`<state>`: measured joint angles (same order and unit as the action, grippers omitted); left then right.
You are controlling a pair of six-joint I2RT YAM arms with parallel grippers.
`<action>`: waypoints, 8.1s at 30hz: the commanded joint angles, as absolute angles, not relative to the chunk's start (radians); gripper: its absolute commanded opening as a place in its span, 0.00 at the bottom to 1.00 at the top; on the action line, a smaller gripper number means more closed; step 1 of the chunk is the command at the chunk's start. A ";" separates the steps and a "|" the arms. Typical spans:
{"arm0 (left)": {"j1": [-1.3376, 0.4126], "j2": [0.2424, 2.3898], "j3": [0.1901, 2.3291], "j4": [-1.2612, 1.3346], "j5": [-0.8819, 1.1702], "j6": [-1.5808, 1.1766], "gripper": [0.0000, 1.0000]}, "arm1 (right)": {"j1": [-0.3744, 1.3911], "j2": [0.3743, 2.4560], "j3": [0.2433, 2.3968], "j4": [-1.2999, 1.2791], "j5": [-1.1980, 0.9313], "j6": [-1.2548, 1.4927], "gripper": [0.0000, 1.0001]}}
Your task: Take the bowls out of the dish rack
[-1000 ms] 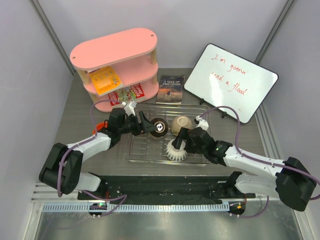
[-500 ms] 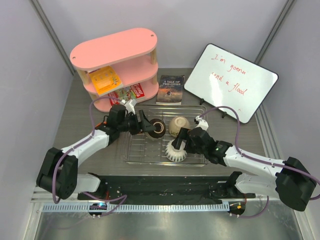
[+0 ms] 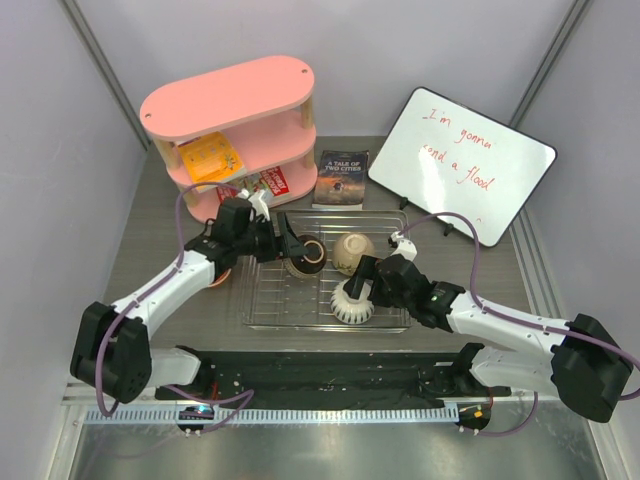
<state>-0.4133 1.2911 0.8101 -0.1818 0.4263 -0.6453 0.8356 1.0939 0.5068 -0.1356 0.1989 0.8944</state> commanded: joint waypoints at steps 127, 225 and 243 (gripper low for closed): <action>-0.600 1.184 1.327 -0.995 -0.341 -0.449 0.00 | 0.816 1.092 0.486 -0.137 0.212 0.900 1.00; -0.917 1.614 1.218 -0.499 0.121 -0.629 0.82 | 0.808 0.752 0.603 -0.491 0.442 0.893 1.00; -0.914 1.749 1.195 -0.453 0.214 -0.601 0.86 | 0.807 0.742 0.597 -0.512 0.451 0.881 1.00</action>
<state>-0.9192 1.7088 1.1954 -0.4999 0.1444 -0.6209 0.8116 0.7235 0.5816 -0.4953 0.4282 0.8928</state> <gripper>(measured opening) 0.853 0.996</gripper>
